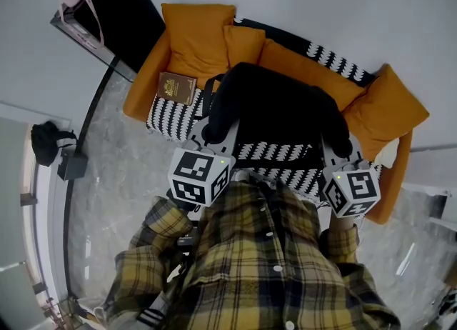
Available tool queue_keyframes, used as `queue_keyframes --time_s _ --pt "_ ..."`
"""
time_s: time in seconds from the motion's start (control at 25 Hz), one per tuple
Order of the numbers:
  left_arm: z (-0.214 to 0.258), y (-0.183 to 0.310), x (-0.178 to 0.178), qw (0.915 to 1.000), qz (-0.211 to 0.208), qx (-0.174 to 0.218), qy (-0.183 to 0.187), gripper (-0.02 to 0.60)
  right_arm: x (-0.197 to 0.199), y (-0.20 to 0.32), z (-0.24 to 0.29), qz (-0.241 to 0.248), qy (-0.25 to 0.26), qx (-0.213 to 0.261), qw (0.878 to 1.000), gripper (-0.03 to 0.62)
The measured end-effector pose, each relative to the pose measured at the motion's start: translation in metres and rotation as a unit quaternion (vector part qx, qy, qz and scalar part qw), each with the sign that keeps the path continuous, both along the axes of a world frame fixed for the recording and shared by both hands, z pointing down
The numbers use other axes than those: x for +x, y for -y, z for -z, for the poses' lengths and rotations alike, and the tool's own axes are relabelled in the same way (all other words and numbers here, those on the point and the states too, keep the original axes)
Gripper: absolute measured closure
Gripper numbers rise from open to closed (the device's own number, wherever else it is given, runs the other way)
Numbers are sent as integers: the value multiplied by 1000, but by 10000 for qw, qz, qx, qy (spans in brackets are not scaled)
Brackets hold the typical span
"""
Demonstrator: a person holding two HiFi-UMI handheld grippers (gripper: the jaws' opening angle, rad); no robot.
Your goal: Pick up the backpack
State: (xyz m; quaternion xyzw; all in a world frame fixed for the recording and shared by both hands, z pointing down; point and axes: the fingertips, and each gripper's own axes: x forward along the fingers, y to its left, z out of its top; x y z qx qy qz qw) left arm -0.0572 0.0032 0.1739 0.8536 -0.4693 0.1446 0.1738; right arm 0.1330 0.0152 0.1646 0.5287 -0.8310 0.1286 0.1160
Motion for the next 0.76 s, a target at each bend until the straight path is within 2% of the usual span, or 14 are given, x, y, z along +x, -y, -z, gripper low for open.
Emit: queue_keyframes --time_s 0.76 --pt "-1 12 7 9999 -156 36 8 543 7 7 1 -81 55 -21 10000 567"
